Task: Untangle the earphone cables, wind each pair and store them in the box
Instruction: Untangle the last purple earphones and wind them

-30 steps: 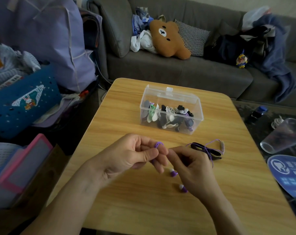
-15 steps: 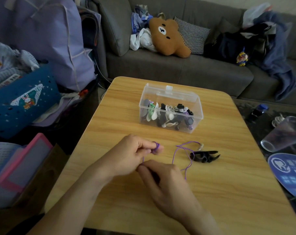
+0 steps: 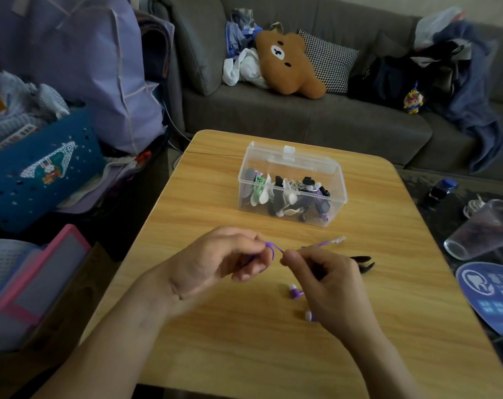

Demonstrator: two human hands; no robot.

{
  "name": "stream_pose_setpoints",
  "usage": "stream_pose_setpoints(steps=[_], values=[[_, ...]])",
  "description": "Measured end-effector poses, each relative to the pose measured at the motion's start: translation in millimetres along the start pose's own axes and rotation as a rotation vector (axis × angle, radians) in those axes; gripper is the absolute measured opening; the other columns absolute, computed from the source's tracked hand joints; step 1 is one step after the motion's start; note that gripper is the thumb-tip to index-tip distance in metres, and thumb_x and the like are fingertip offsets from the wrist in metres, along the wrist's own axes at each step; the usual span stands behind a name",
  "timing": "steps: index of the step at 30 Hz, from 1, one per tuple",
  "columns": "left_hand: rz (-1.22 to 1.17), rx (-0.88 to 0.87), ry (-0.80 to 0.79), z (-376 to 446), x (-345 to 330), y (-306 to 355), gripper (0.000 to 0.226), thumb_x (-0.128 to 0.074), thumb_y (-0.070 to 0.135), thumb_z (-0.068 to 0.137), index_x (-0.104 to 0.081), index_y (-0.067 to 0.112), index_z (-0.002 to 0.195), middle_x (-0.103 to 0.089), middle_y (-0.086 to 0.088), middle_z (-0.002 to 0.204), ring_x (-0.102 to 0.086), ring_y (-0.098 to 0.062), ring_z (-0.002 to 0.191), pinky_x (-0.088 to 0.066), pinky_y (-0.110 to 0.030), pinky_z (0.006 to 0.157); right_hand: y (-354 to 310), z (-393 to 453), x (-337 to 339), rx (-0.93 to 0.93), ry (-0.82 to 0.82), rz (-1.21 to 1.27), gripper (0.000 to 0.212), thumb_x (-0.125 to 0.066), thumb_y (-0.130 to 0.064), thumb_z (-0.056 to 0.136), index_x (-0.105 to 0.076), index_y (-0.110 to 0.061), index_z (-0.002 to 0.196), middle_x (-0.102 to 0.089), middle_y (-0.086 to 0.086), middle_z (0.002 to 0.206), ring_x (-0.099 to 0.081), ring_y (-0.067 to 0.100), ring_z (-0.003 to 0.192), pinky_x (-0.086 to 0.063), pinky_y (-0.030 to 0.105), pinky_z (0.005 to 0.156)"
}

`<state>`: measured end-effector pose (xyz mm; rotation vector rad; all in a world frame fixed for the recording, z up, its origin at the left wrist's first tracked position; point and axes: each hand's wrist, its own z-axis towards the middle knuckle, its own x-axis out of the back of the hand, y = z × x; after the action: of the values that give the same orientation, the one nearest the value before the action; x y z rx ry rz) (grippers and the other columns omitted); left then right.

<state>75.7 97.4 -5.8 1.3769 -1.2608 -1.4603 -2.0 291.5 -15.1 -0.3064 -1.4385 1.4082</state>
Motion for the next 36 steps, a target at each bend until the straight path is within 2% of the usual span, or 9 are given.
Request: stream_pose_setpoints(steps=[4, 7, 9, 14, 17, 20, 24, 30, 36], values=[[-0.327, -0.197, 0.0, 4.0, 3.2, -2.8, 0.042, -0.064, 0.027, 0.07, -0.061, 0.0, 0.101, -0.061, -0.023, 0.098, -0.059, -0.034, 0.091, -0.04, -0.034, 0.07, 4.5, -7.8, -20.3, 0.082, -0.096, -0.142, 0.03, -0.051, -0.043, 0.1, -0.068, -0.023, 0.085, -0.052, -0.013, 0.055, -0.048, 0.008, 0.05, -0.037, 0.023, 0.051], [-0.396, -0.263, -0.014, 3.6, 6.9, -1.0, 0.073, -0.063, 0.029, 0.07, -0.049, -0.009, 0.131, -0.052, -0.032, 0.134, -0.048, -0.043, 0.13, -0.035, -0.045, 0.101, 1.1, -16.7, -38.3, 0.12, -0.25, -0.217, 0.041, -0.032, -0.054, 0.101, -0.058, -0.023, 0.098, -0.066, -0.006, 0.073, -0.061, 0.017, 0.067, -0.048, 0.04, 0.065], [-0.292, -0.285, 0.046, 4.2, 5.2, 0.1, 0.081, -0.066, 0.031, 0.068, -0.045, -0.01, 0.135, -0.051, -0.029, 0.14, -0.045, -0.038, 0.136, -0.028, -0.047, 0.114, -1.6, -22.5, -48.2, 0.15, -0.316, -0.263, 0.055, -0.018, -0.065, 0.098, -0.054, -0.024, 0.102, -0.068, 0.0, 0.08, -0.063, 0.027, 0.077, -0.048, 0.045, 0.071], [0.27, -0.109, 0.23, 2.8, -7.1, -6.2, 0.052, -0.063, 0.04, 0.069, -0.064, 0.016, 0.115, -0.067, -0.001, 0.122, -0.059, -0.012, 0.12, -0.042, -0.036, 0.106, -8.9, -22.4, -47.8, 0.213, -0.303, -0.209, 0.043, -0.028, -0.055, 0.1, -0.057, -0.022, 0.098, -0.067, -0.002, 0.077, -0.062, 0.025, 0.072, -0.048, 0.042, 0.066], [0.624, 0.009, 0.149, -2.3, -11.1, -7.3, 0.044, -0.057, 0.059, 0.08, -0.062, 0.015, 0.084, -0.059, -0.005, 0.081, -0.053, -0.023, 0.079, -0.043, -0.05, 0.078, -10.5, -15.7, -33.2, 0.271, -0.194, -0.164, 0.024, -0.053, -0.035, 0.1, -0.057, -0.027, 0.077, -0.048, -0.01, 0.06, -0.042, 0.009, 0.05, -0.032, 0.02, 0.051], [0.723, 0.022, 0.158, -2.2, -15.6, -3.1, 0.061, -0.046, 0.066, 0.089, -0.055, 0.009, 0.07, -0.044, -0.001, 0.062, -0.042, -0.016, 0.061, -0.038, -0.046, 0.062, -9.1, -10.5, -20.3, 0.256, -0.116, -0.16, 0.032, -0.064, -0.023, 0.095, -0.056, -0.039, 0.068, -0.036, -0.014, 0.052, -0.033, 0.006, 0.046, -0.023, 0.012, 0.05], [0.741, 0.021, 0.217, -3.5, -9.9, 2.4, 0.054, -0.049, 0.044, 0.1, -0.044, 0.004, 0.064, -0.035, 0.0, 0.058, -0.033, -0.015, 0.055, -0.028, -0.036, 0.056, -2.1, -7.1, -12.8, 0.178, -0.015, -0.127, 0.031, -0.065, -0.041, 0.088, -0.058, -0.023, 0.064, -0.034, -0.008, 0.046, -0.031, 0.008, 0.042, -0.026, 0.014, 0.048], [0.317, -0.036, 0.142, -7.1, -4.6, 6.2, 0.043, -0.059, 0.038, 0.091, -0.043, 0.015, 0.059, -0.033, -0.001, 0.055, -0.028, -0.016, 0.053, -0.025, -0.034, 0.053, 4.0, -6.3, -21.8, 0.079, -0.085, -0.144, 0.038, -0.043, -0.057, 0.096, -0.053, -0.025, 0.078, -0.057, -0.003, 0.058, -0.048, 0.015, 0.05, -0.042, 0.037, 0.052], [-0.367, -0.118, 0.145, -4.7, -7.4, 7.2, 0.035, -0.082, 0.021, 0.065, -0.05, 0.008, 0.071, -0.027, -0.003, 0.064, -0.032, -0.011, 0.056, -0.031, -0.02, 0.049, -5.3, -18.7, -50.5, 0.087, -0.126, -0.031, 0.044, -0.022, -0.054, 0.103, -0.05, -0.03, 0.078, -0.053, -0.012, 0.058, -0.051, 0.012, 0.055, -0.043, 0.036, 0.056]])
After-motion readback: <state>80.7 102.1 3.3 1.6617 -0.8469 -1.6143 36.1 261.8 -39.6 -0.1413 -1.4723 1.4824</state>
